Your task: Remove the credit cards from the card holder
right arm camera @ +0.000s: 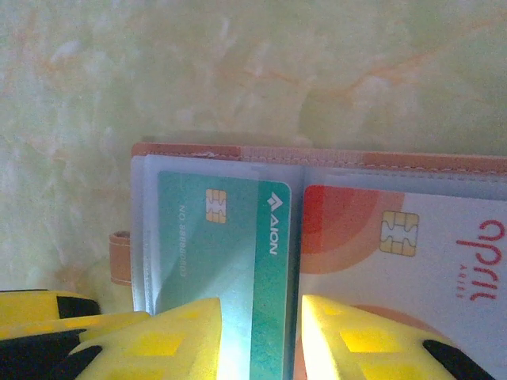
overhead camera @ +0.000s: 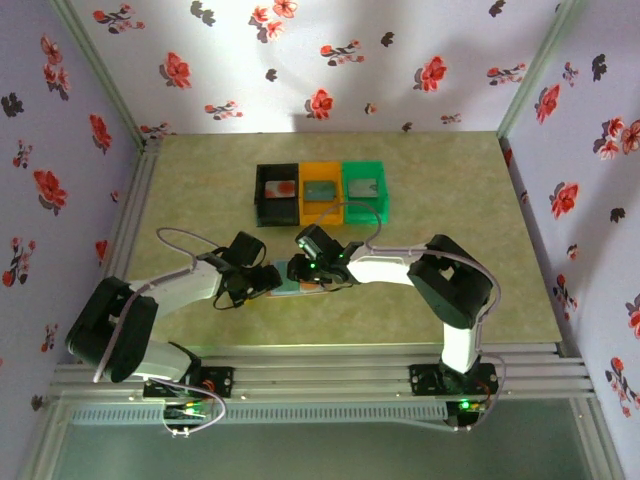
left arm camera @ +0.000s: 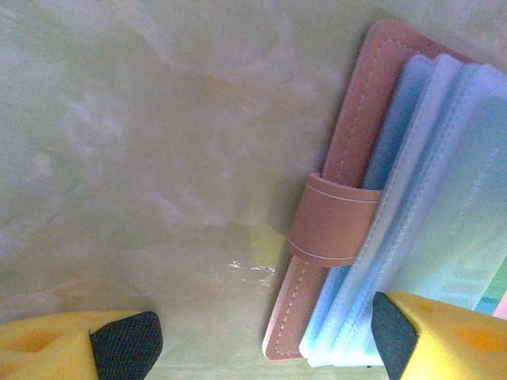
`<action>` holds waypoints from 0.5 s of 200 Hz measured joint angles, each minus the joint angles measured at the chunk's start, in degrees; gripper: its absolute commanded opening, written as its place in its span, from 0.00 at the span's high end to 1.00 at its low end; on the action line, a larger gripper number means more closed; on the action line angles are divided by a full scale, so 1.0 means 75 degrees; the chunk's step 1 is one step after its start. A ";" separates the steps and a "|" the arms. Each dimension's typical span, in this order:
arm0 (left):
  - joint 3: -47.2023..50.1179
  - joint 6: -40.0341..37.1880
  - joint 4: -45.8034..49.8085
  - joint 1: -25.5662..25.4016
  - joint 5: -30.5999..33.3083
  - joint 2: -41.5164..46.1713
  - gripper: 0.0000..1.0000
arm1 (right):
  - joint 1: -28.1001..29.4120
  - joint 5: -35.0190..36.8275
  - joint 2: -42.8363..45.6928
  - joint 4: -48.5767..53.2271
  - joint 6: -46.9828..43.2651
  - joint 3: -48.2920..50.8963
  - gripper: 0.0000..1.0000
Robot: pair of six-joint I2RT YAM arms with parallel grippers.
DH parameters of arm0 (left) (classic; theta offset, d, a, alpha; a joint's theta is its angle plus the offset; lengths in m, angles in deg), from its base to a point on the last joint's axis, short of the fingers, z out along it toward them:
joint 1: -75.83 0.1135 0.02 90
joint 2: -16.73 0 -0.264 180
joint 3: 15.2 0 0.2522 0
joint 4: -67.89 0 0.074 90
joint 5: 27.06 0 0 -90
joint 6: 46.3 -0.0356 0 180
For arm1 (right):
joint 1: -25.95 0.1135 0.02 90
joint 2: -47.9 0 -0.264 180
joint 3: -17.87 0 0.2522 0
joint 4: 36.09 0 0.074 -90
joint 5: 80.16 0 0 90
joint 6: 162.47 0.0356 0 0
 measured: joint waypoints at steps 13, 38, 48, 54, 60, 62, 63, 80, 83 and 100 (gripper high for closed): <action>0.0003 0.0000 -0.0006 0.0000 0.0000 0.0000 0.20 | 0.0000 -0.0032 -0.0017 -0.0146 0.0003 0.0061 0.68; 0.0020 0.0000 -0.0029 0.0000 0.0000 0.0000 0.20 | 0.0000 -0.0184 -0.0041 -0.0449 0.0009 0.0160 0.69; 0.0026 0.0000 -0.0047 0.0000 0.0000 0.0000 0.20 | 0.0000 -0.0251 -0.0041 -0.0574 0.0032 0.0213 0.69; 0.0026 0.0000 -0.0050 0.0000 0.0000 0.0000 0.20 | 0.0000 -0.0300 -0.0044 -0.0650 0.0044 0.0242 0.69; 0.0026 0.0000 -0.0050 0.0000 0.0000 0.0000 0.20 | 0.0000 -0.0350 -0.0044 -0.0734 0.0064 0.0277 0.69; 0.0026 0.0000 -0.0050 0.0000 0.0000 0.0003 0.20 | 0.0000 -0.0364 -0.0044 -0.0761 0.0067 0.0289 0.69; 0.0029 0.0000 -0.0050 0.0000 0.0000 0.0003 0.20 | 0.0000 -0.0370 -0.0044 -0.0772 0.0070 0.0294 0.69; 0.0044 0.0000 -0.0076 0.0006 -0.0003 0.0000 0.20 | 0.0000 -0.0522 -0.0044 -0.0973 0.0096 0.0373 0.69; 0.0044 0.0000 -0.0076 0.0006 -0.0003 0.0000 0.20 | 0.0000 -0.0542 -0.0044 -0.1008 0.0099 0.0385 0.70; 0.0064 0.0003 -0.0111 0.0023 -0.0009 0.0003 0.21 | 0.0003 -0.0653 -0.0044 -0.1163 0.0140 0.0449 0.70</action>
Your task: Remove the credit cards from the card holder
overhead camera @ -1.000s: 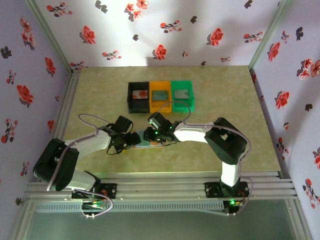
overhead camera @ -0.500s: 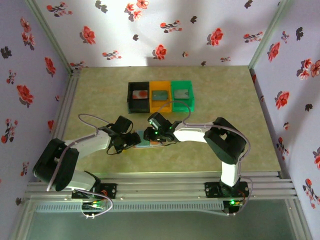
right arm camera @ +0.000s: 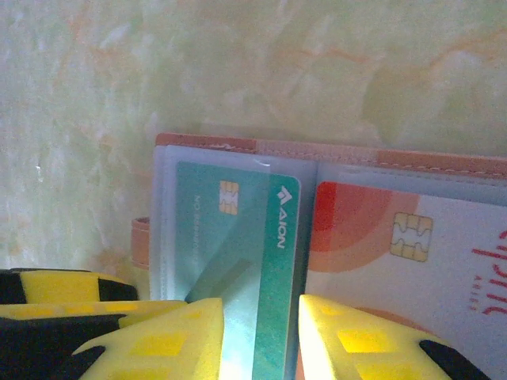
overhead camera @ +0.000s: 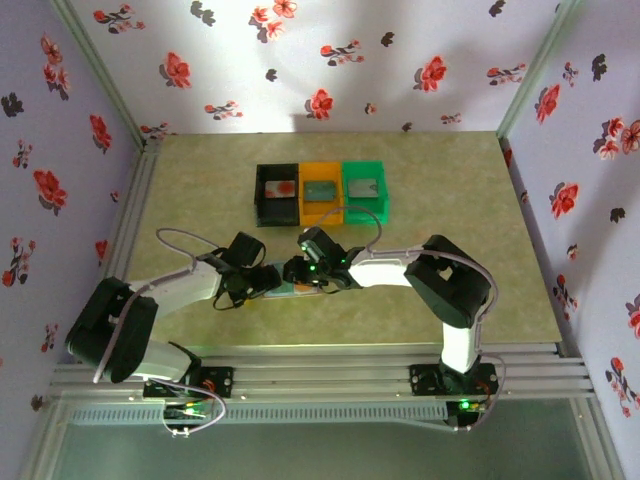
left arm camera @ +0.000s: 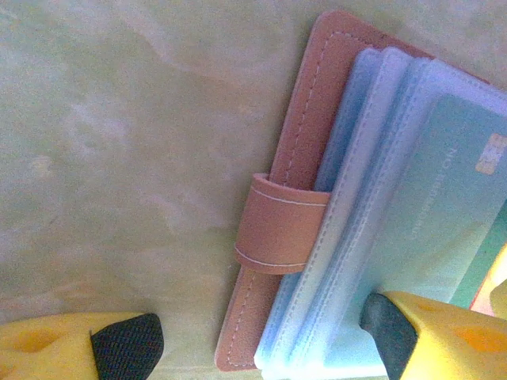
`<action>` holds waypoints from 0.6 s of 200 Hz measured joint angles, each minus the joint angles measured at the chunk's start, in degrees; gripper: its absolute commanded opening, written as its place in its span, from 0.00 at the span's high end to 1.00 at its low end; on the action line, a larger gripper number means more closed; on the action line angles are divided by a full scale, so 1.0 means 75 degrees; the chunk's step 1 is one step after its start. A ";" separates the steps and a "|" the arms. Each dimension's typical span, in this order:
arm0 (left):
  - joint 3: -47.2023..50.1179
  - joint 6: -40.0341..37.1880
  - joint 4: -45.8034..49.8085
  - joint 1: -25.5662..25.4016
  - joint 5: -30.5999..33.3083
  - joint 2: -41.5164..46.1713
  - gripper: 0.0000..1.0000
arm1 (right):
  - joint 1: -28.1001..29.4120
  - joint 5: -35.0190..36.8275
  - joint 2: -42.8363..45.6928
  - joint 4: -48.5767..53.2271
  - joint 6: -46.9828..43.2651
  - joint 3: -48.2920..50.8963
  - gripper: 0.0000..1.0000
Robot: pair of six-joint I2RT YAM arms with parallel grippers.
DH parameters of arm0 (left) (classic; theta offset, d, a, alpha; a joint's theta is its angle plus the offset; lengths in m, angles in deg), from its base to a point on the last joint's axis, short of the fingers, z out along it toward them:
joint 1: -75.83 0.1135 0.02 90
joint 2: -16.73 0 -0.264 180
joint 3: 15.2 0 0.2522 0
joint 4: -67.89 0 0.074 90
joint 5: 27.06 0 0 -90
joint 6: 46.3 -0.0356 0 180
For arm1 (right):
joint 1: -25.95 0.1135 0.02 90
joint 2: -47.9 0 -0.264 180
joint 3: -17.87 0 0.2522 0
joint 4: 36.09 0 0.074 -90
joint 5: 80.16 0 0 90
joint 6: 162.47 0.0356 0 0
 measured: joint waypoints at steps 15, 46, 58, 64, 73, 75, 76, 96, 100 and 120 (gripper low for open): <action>0.0006 0.0003 0.0000 0.0026 -0.0023 0.0000 0.21 | -0.0003 -0.0026 -0.0003 -0.0032 0.0006 0.0012 0.70; 0.0023 -0.0032 0.0073 0.0111 -0.0149 0.0166 0.21 | -0.0003 0.0017 -0.0003 0.0035 0.0000 0.0012 0.71; 0.0128 -0.0064 0.0026 0.0111 -0.0163 0.0370 0.20 | -0.0003 0.0052 -0.0003 0.0055 0.0000 0.0012 0.71; 0.0210 -0.0079 -0.0035 0.0111 -0.0166 0.0522 0.20 | -0.0003 0.0076 -0.0003 0.0067 -0.0003 0.0012 0.71; 0.0312 -0.0102 -0.0146 0.0111 -0.0163 0.0720 0.19 | -0.0012 0.0096 -0.0003 0.0085 0.0000 0.0012 0.71; 0.0338 -0.0122 -0.0152 0.0111 -0.0163 0.0781 0.19 | -0.0012 0.0102 -0.0003 0.0087 0.0000 0.0012 0.71; 0.0347 -0.0128 -0.0157 0.0111 -0.0163 0.0804 0.19 | -0.0012 0.0105 -0.0003 0.0087 0.0000 0.0012 0.71; 0.0469 -0.0262 -0.0154 0.0172 -0.0169 0.1151 0.18 | -0.0017 0.0108 -0.0003 0.0093 0.0000 0.0012 0.71; 0.0475 -0.0274 -0.0090 0.0204 -0.0166 0.1177 0.18 | -0.0017 0.0108 -0.0003 0.0093 0.0000 0.0012 0.71; 0.0452 -0.0440 0.0184 0.0472 -0.0224 0.1215 0.18 | -0.0017 0.0108 -0.0003 0.0093 0.0000 0.0012 0.71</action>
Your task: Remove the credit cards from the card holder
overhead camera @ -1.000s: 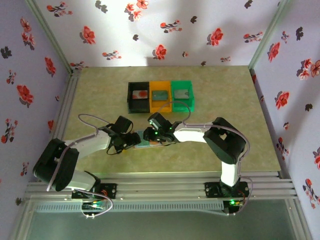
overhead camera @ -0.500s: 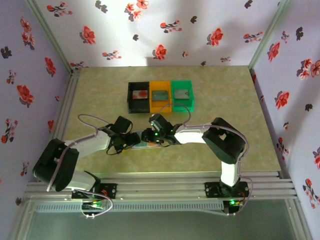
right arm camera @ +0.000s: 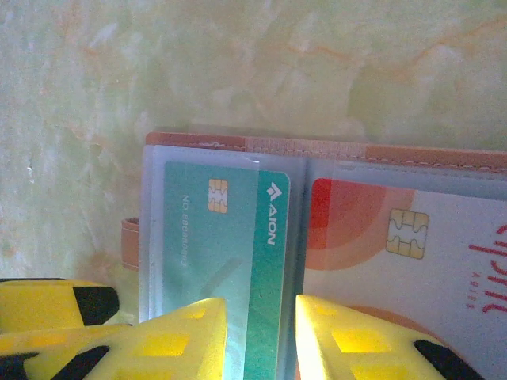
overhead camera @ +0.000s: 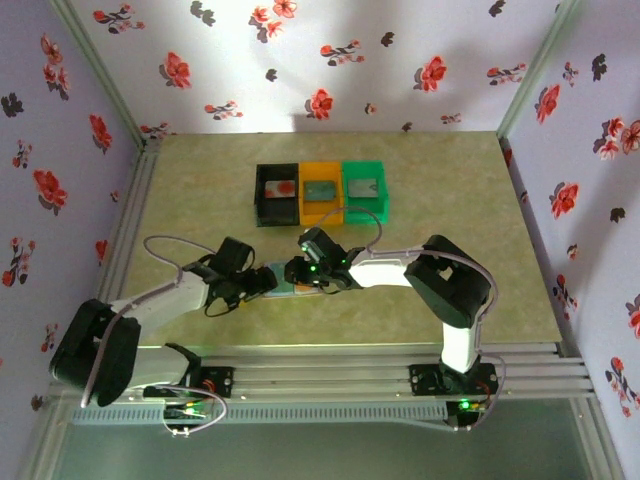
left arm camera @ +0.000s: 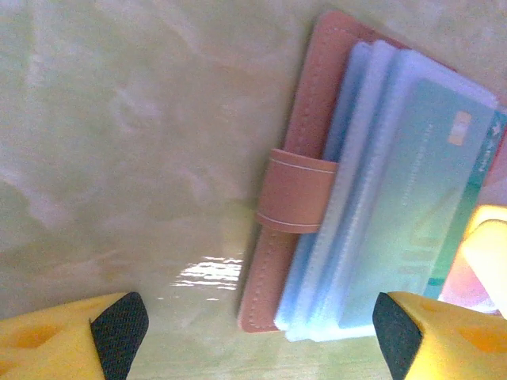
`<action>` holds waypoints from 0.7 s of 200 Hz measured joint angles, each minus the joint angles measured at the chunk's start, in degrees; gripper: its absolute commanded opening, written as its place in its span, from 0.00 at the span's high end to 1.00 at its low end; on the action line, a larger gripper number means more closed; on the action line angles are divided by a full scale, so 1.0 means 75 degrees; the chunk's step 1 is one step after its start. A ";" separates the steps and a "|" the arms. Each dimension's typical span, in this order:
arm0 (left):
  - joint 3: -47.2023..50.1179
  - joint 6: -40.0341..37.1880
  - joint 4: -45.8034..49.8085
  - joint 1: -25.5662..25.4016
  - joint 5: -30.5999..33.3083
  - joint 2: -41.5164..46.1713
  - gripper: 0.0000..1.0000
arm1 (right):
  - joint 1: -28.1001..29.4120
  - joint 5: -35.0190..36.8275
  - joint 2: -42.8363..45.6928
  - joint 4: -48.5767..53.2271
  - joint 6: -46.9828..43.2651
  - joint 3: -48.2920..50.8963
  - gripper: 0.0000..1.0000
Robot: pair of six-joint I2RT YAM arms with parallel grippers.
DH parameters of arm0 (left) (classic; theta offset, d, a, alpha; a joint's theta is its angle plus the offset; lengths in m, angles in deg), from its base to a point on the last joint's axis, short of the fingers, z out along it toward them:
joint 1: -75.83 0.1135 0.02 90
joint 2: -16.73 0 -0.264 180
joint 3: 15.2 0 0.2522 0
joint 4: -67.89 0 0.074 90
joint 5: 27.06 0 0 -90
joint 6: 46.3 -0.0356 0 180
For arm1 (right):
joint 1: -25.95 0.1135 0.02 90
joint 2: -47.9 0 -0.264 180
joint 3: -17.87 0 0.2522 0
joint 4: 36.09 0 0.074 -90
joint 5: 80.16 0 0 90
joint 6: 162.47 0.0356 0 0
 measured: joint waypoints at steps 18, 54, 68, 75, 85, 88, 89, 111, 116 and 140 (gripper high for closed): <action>-0.0146 -0.0184 0.0391 0.0251 0.0032 -0.0064 0.18 | 0.0000 0.0003 0.0006 0.0009 0.0000 0.0000 0.71; -0.0574 -0.0519 0.1241 0.0568 0.0417 -0.0391 0.17 | 0.0000 0.0032 0.0044 0.0125 -0.0012 0.0000 0.71; -0.0653 -0.0600 0.1413 0.0603 0.0519 -0.0495 0.17 | 0.0000 0.0032 0.0055 0.0152 -0.0017 0.0000 0.71; -0.0691 -0.0624 0.1451 0.0603 0.0527 -0.0554 0.17 | 0.0000 0.0029 0.0055 0.0154 -0.0017 0.0000 0.71; -0.0737 -0.0627 0.1478 0.0603 0.0522 -0.0641 0.17 | 0.0000 0.0026 0.0058 0.0166 -0.0017 0.0000 0.71; -0.0743 -0.0627 0.1483 0.0603 0.0519 -0.0662 0.18 | 0.0000 0.0026 0.0058 0.0169 -0.0017 0.0000 0.71; -0.0743 -0.0627 0.1483 0.0603 0.0516 -0.0676 0.17 | 0.0000 0.0026 0.0061 0.0172 -0.0017 0.0000 0.71; -0.0778 -0.0624 0.1489 0.0603 0.0484 -0.0793 0.18 | 0.0000 0.0026 0.0073 0.0187 -0.0017 0.0000 0.71; -0.0778 -0.0621 0.1486 0.0603 0.0475 -0.0804 0.17 | 0.0000 0.0026 0.0079 0.0204 -0.0020 0.0000 0.71; -0.0804 -0.0592 0.1486 0.0545 0.0490 -0.0933 0.17 | 0.0000 0.0026 0.0140 0.0356 -0.0023 -0.0003 0.71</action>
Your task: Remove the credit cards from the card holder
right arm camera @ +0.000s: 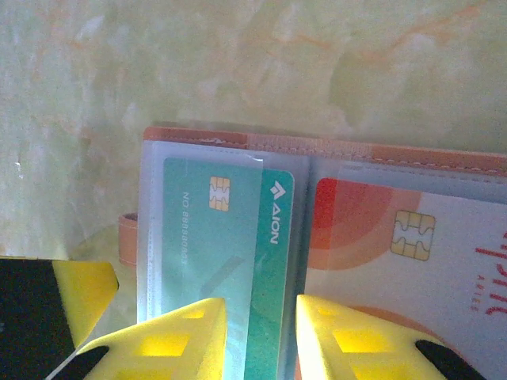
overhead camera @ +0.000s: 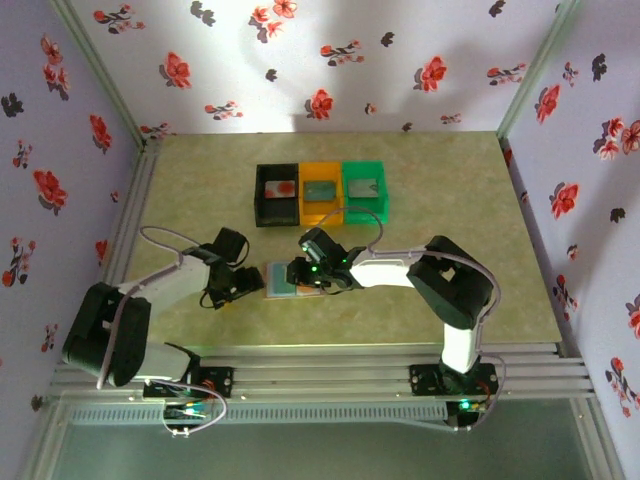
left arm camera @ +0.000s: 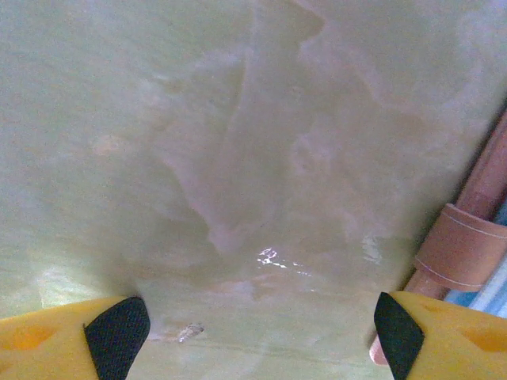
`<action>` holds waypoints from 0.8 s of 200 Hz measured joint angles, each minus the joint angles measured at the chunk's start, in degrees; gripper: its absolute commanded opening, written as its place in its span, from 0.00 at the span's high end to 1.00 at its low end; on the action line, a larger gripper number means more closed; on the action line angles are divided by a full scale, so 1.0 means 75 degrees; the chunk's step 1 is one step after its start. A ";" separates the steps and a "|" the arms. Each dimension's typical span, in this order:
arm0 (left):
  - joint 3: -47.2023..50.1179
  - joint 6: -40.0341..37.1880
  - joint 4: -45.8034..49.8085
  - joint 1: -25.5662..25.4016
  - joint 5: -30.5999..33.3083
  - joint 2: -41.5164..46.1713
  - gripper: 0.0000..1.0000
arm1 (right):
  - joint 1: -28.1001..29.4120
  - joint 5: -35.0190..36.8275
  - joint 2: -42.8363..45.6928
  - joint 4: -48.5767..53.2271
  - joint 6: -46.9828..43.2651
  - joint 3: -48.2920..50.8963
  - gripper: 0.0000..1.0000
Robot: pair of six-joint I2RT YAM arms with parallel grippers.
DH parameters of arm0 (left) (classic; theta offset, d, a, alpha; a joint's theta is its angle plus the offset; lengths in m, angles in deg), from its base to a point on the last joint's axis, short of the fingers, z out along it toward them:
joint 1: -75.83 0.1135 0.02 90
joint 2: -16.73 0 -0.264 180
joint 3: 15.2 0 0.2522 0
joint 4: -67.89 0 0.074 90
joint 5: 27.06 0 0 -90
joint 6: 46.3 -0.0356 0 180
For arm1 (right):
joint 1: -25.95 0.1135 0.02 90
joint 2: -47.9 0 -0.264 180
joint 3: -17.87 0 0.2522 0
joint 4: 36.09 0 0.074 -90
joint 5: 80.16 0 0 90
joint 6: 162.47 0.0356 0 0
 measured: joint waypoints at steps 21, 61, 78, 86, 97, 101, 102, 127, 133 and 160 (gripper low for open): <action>-0.0105 0.0029 0.0111 -0.0172 0.0178 -0.0198 0.17 | 0.0000 0.0000 0.0017 0.0137 -0.0006 -0.0073 0.71; -0.0178 0.0154 0.0172 -0.0469 0.0536 -0.0356 0.17 | 0.0000 0.0017 0.0038 0.0195 -0.0052 -0.0117 0.71; -0.0204 0.0216 0.0181 -0.0592 0.0676 -0.0437 0.17 | 0.0000 0.0032 0.0041 0.0198 -0.0055 -0.0117 0.71; -0.0236 0.0233 0.0201 -0.0656 0.0755 -0.0493 0.17 | 0.0000 0.0032 0.0041 0.0210 -0.0055 -0.0117 0.71; -0.0280 0.0277 0.0233 -0.0743 0.0863 -0.0571 0.17 | 0.0000 0.0047 0.0041 0.0224 -0.0058 -0.0117 0.71; -0.0300 0.0297 0.0256 -0.0772 0.0895 -0.0595 0.17 | 0.0000 0.0058 0.0041 0.0224 -0.0058 -0.0117 0.71; -0.0306 0.0306 0.0262 -0.0784 0.0906 -0.0603 0.17 | 0.0000 0.0064 0.0041 0.0224 -0.0058 -0.0117 0.71; -0.0370 0.0446 0.0306 -0.0947 0.1081 -0.0705 0.17 | 0.0000 0.0146 0.0038 0.0224 -0.0058 -0.0117 0.71; -0.0382 0.0466 0.0306 -0.0976 0.1125 -0.0731 0.17 | 0.0000 0.0146 0.0038 0.0224 -0.0055 -0.0117 0.71; -0.0469 0.0577 0.0361 -0.1075 0.1207 -0.0857 0.17 | 0.0000 0.0128 0.0000 0.0163 -0.0055 -0.0117 0.71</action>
